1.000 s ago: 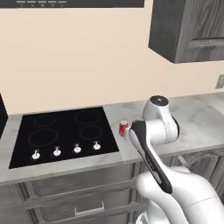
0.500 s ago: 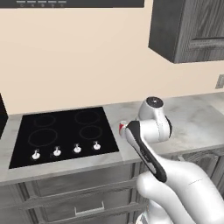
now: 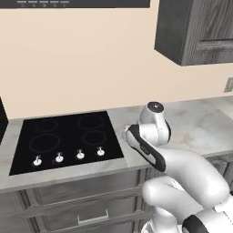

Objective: Four empty soda cans are scattered around the kitchen. Gather all the cans and cluster them next to the stove for recycling.

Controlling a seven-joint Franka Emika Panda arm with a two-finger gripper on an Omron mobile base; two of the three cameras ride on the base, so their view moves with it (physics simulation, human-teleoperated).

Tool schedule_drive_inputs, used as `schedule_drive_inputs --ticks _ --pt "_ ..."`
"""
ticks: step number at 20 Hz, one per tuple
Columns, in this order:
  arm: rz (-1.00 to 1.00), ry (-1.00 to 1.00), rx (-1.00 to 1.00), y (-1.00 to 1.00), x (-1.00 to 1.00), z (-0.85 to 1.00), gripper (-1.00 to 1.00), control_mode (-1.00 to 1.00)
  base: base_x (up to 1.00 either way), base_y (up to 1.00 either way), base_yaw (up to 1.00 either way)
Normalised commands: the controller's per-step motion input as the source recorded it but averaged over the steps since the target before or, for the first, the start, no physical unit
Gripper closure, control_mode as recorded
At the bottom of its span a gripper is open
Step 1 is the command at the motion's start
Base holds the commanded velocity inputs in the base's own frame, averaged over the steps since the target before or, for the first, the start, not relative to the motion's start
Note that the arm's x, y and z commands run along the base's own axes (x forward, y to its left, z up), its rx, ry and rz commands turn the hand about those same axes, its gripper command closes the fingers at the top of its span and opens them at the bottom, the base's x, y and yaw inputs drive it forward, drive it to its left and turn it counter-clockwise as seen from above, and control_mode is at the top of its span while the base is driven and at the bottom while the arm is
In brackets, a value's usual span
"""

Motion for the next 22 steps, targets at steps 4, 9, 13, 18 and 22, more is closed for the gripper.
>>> schedule_drive_inputs --ticks 4,9,13,18,22 --pt "0.00 0.12 0.00 0.07 0.32 0.00 1.00 -1.00 0.00 0.00 0.00" --pt "0.00 0.14 0.00 0.17 0.29 -0.06 1.00 -1.00 0.00 0.00 0.00" --pt "0.00 0.01 0.00 0.05 0.11 -0.10 1.00 -1.00 0.00 0.00 0.00" --pt "0.00 0.00 0.00 0.00 0.06 -0.23 1.00 -1.00 0.00 0.00 0.00" --pt "0.00 0.00 0.00 0.00 0.00 -0.28 1.00 -1.00 0.00 0.00 0.00"
